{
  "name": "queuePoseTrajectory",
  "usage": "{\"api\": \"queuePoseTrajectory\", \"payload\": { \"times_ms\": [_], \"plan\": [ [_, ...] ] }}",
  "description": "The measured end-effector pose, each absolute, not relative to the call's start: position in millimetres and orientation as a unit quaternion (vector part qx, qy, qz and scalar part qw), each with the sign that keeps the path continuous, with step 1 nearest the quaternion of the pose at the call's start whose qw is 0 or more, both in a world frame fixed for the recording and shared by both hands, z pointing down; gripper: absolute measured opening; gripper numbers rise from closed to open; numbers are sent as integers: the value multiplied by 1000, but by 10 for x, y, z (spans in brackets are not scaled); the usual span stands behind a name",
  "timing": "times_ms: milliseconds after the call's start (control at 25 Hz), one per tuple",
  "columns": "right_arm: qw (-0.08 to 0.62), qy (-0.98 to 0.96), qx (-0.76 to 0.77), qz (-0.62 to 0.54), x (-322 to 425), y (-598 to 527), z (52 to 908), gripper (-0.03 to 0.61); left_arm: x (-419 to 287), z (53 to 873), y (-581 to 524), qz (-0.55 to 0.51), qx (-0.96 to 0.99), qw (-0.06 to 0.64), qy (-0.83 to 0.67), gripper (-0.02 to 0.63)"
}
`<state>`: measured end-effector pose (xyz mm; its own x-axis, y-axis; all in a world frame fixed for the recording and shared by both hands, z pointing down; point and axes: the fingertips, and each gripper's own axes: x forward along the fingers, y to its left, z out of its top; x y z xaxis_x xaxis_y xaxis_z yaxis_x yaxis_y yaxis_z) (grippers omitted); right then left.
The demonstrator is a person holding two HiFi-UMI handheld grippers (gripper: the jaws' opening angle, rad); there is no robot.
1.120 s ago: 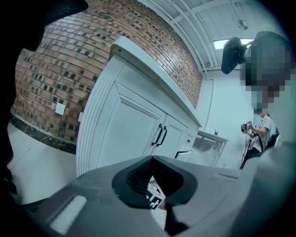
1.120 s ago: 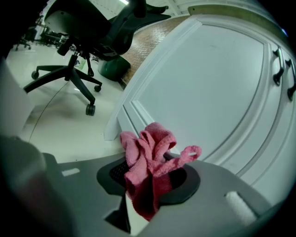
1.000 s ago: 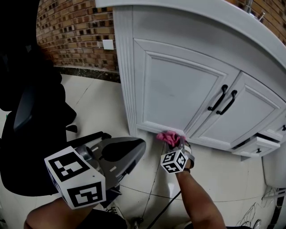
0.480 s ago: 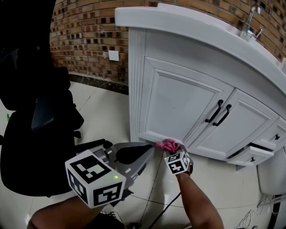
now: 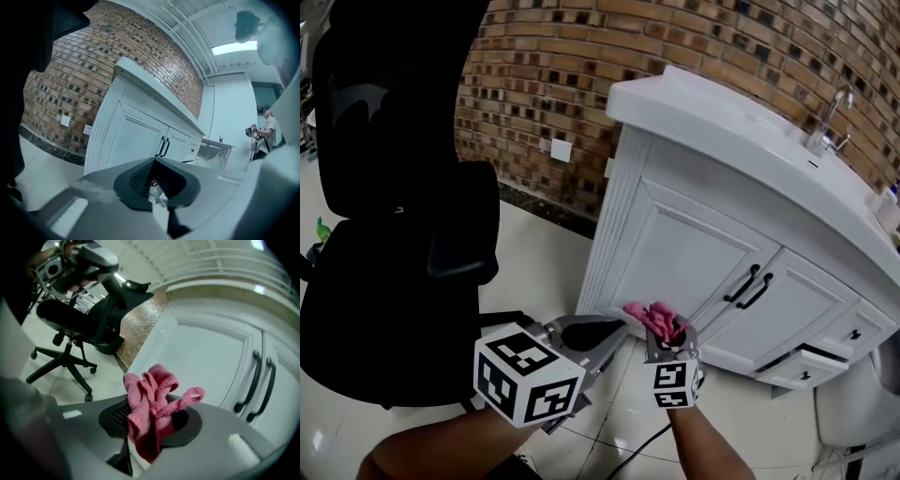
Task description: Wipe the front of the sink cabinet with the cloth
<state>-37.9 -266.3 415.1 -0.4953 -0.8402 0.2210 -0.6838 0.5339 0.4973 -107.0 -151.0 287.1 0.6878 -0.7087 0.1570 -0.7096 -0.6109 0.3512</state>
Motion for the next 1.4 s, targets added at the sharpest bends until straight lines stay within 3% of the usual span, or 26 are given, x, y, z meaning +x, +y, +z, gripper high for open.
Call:
{"api": "queuePoseTrajectory", "payload": {
  "times_ms": [320, 480, 1400],
  "plan": [
    [174, -773, 464, -396, -820, -2613, 2303, 137, -1047, 2801, -1459, -11, 900, 186, -395, 5],
    [168, -729, 489, -449, -1014, -2836, 1790, 138, -1142, 2800, -1478, -18, 894, 190, -406, 5],
    [185, -705, 523, -442, -1235, -3205, 2065, 140, -1332, 2789, -1439, -30, 892, 196, -407, 5]
  ]
}}
